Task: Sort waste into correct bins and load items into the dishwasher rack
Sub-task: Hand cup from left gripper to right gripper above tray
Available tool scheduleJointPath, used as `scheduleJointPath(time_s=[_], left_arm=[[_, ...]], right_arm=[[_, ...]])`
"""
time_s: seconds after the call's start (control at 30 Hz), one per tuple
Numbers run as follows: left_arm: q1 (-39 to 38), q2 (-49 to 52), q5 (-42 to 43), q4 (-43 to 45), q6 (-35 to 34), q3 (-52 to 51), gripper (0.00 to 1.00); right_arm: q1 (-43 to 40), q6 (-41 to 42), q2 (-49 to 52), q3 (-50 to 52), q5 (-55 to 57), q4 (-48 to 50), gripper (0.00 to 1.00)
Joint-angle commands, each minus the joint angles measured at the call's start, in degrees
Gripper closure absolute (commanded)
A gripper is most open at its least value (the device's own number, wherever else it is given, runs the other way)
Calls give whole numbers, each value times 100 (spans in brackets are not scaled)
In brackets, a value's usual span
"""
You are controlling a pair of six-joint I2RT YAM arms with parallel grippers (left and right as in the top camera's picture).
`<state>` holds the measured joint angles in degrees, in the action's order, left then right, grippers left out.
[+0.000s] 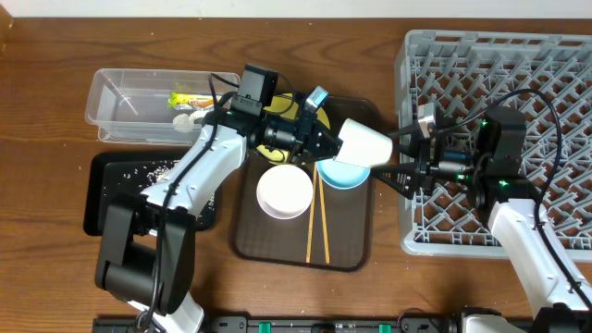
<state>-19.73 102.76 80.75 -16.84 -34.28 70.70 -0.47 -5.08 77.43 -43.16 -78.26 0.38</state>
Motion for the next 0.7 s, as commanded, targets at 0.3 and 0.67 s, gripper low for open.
scheduleJointPath(time_s=[0.3, 0.67], left_arm=[[-94, 11, 153, 4, -39, 79, 94], [-94, 11, 61, 4, -28, 79, 76]], right_arm=[[55, -79, 37, -103, -170, 74, 30], [55, -61, 37, -103, 81, 146, 46]])
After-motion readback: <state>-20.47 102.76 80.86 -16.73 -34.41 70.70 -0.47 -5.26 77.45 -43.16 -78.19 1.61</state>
